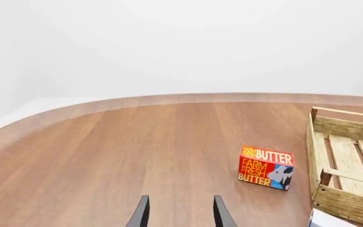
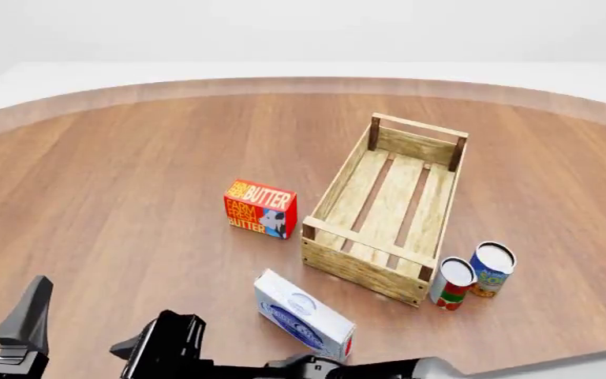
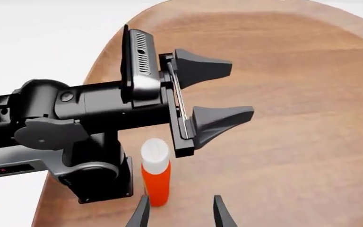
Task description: Pick up the ketchup, and put it in the wooden tray.
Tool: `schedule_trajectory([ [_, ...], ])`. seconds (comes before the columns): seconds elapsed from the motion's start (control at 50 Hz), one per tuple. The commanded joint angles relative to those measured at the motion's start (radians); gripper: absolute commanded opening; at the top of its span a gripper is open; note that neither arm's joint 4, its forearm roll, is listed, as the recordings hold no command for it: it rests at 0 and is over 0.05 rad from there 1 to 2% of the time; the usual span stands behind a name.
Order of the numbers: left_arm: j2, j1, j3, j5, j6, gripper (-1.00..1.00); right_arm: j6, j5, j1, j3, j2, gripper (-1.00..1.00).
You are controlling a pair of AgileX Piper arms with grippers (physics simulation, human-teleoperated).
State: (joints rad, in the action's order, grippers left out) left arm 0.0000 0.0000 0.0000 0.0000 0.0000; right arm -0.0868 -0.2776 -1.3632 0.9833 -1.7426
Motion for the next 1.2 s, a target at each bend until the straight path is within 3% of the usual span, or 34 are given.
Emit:
schedule_trajectory([
  [0.02, 0.0, 0.0, 0.0, 0.0, 0.0, 1.0, 0.011, -0.002, -0.021, 0.053, -0.088, 1.0],
  [0.78, 0.0, 0.0, 0.0, 0.0, 0.0, 1.0, 0.019, 0.007, -0.049, 0.231, -0.384, 1.0],
  [1.2, 0.0, 0.0, 0.0, 0.0, 0.0, 1.0, 0.033, 0.027, -0.064, 0.285, -0.447, 1.0],
])
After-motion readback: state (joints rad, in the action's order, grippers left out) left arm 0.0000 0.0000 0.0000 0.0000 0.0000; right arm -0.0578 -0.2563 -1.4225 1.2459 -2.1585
